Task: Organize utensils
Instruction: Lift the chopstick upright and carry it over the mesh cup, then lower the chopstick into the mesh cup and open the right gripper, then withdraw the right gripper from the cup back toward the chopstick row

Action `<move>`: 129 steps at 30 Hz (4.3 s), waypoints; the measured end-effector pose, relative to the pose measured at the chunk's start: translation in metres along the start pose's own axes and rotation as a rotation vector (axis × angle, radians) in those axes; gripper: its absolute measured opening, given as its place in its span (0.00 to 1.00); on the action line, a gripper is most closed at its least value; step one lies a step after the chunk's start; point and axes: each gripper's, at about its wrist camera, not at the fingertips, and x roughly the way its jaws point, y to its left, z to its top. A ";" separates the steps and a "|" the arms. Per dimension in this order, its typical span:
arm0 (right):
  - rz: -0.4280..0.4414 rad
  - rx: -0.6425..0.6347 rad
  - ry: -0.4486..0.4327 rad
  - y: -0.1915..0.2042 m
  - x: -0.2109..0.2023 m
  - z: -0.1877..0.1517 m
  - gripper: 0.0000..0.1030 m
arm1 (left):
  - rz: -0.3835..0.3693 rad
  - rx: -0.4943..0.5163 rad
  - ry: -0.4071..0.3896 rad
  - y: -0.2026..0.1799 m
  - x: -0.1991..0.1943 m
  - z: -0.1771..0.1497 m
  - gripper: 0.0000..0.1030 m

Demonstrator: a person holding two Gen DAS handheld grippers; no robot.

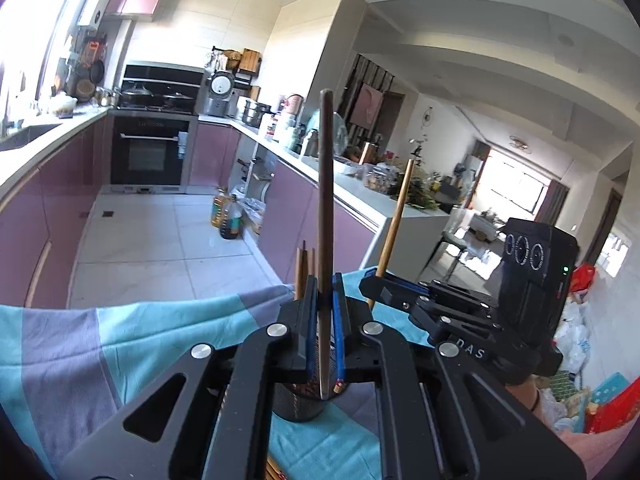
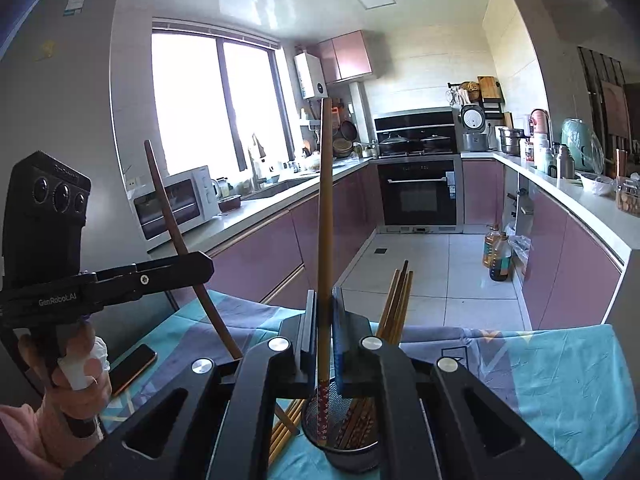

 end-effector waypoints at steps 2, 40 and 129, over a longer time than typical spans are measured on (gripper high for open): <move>-0.008 0.008 0.007 -0.003 0.005 -0.002 0.06 | 0.029 0.021 0.008 -0.003 0.009 0.000 0.07; -0.046 0.098 0.245 -0.023 0.058 -0.056 0.08 | 0.112 0.060 0.330 0.016 0.120 -0.039 0.17; -0.010 -0.054 0.514 0.060 0.081 -0.159 0.32 | 0.314 -0.003 0.478 0.071 0.069 -0.194 0.32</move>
